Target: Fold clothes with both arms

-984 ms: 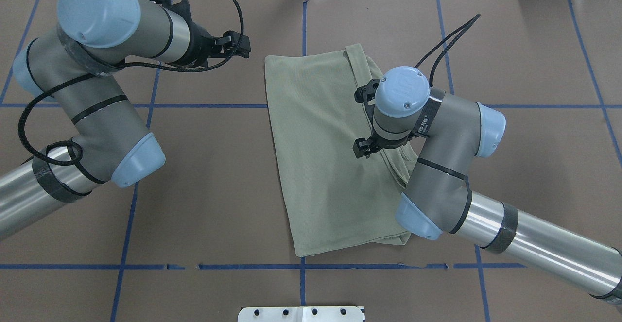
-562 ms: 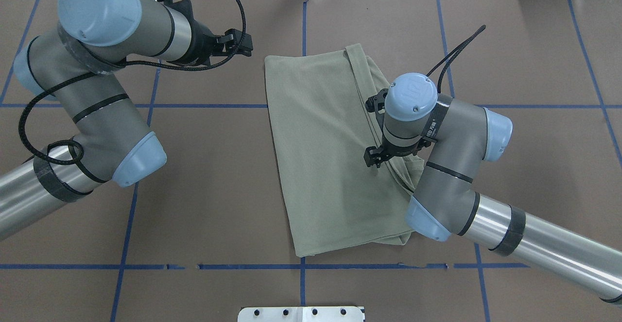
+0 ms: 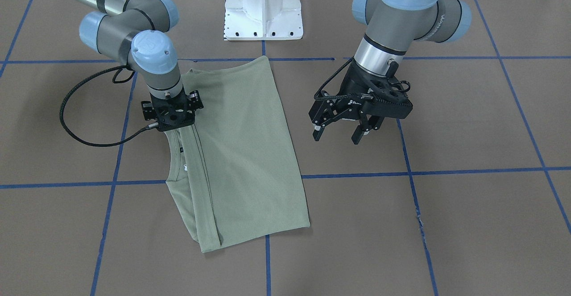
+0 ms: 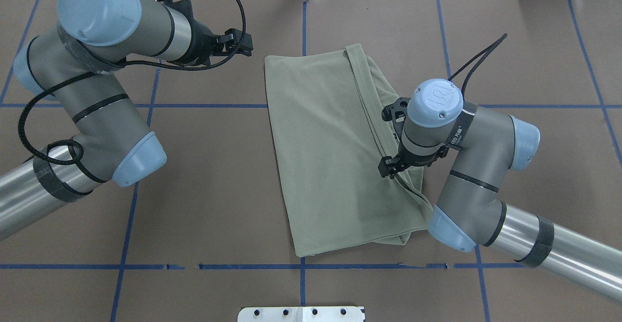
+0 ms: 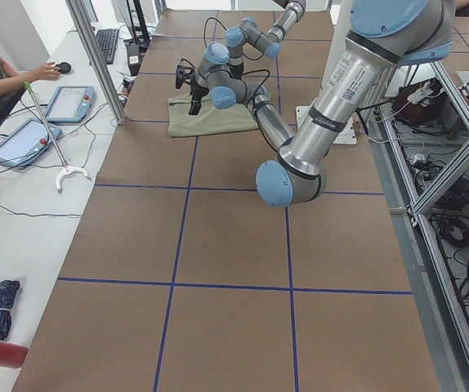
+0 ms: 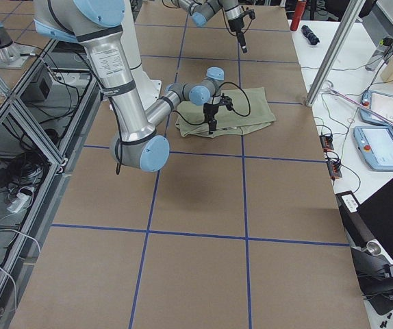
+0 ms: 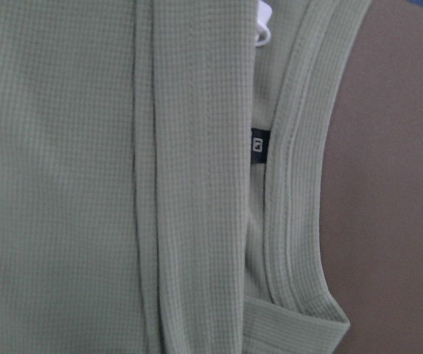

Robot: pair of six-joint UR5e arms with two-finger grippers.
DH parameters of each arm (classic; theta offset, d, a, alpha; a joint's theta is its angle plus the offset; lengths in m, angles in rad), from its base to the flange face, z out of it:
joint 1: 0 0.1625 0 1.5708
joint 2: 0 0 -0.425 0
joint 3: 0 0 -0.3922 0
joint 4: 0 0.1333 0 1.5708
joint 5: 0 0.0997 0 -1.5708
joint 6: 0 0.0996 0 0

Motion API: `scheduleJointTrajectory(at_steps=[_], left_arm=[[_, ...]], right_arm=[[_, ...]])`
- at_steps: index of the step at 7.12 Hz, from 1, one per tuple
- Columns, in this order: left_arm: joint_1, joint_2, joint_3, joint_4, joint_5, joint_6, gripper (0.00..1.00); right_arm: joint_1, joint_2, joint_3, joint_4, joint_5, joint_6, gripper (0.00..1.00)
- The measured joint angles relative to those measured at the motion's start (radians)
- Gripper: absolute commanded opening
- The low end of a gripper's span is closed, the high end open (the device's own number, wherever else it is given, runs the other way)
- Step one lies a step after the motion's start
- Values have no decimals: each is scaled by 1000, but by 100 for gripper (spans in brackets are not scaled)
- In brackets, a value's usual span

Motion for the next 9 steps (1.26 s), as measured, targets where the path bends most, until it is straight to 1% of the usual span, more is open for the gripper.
scheduleJointTrajectory(at_steps=[1,3,5,9], left_arm=[[-1,0,0,0,0,-1,100],[-1,2,0,0,0,-2,100],[0,2,0,0,0,-2,100],[0,1,0,0,-1,-5,100]], right_arm=[[-4,-20,20,0,0,0,100],[-20,-29,29,-1,0,2,100],[-37,-30,29,-1,0,3,100],[-33,-45,22,-1,1,-4,100]])
